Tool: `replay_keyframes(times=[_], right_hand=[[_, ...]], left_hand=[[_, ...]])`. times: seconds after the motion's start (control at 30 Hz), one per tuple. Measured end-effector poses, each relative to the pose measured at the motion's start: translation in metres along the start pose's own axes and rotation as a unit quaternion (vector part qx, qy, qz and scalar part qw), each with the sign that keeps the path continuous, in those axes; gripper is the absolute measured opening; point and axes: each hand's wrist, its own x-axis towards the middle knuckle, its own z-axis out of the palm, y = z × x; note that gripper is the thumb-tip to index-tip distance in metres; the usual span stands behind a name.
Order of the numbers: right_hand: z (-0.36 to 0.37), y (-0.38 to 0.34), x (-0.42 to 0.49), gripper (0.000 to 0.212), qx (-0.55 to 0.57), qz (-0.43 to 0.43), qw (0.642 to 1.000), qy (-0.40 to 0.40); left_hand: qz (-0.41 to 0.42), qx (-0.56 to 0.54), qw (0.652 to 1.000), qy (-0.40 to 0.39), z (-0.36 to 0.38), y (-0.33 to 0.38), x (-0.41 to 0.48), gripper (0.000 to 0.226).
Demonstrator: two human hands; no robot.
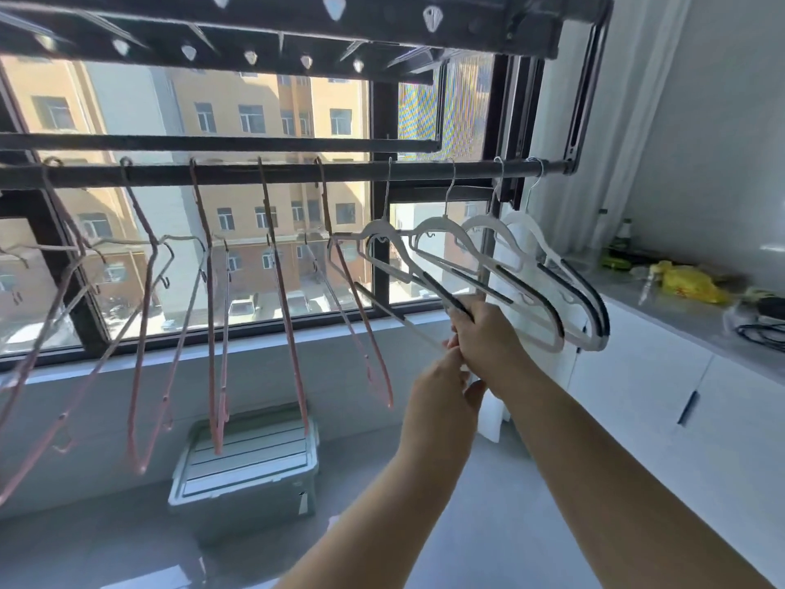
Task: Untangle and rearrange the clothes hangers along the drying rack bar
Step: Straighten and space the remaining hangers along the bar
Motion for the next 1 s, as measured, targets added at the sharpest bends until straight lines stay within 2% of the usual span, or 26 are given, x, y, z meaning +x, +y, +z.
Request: replay_keyframes(times=[0.43,0.57,0.67,0.73,0.8,0.87,0.93,1.0], right_hand=[[0.001,0.007,-0.002,0.02,-0.036,-0.005,0.999,0.019],[0.0,0.005,-0.006,0.016,-0.036,0.003,0.999,-0.021],[-0.004,0.004,-0.008,0.034,-0.067,0.008,0.996,-0.055],[-0.01,0.004,-0.007,0.04,-0.099,-0.008,0.995,-0.034],[-0.015,0.001,-0.006,0.037,-0.114,-0.072,0.991,0.024],[-0.018,-0.007,-0.006,0.032,-0.099,-0.151,0.982,0.064],[-0.013,-0.018,-0.005,0.028,-0.042,-0.19,0.98,0.035],[-0.002,-0.031,-0.006,0.029,0.022,-0.178,0.982,-0.055]], left_hand=[[0.03,-0.015,0.999,0.006,0.004,-0.007,0.003,0.015],[0.017,-0.044,0.999,-0.002,0.002,-0.011,0.001,0.021],[-0.014,-0.024,1.0,0.009,0.001,-0.015,0.001,0.033],[-0.002,0.005,0.999,0.051,-0.003,-0.012,-0.001,0.044],[0.069,0.058,0.986,0.141,-0.013,-0.007,-0.003,0.049],[0.118,0.088,0.958,0.245,-0.028,0.001,-0.006,0.047],[0.116,0.106,0.936,0.315,-0.042,0.005,-0.008,0.042],[0.061,0.134,0.929,0.339,-0.049,0.001,-0.008,0.042]])
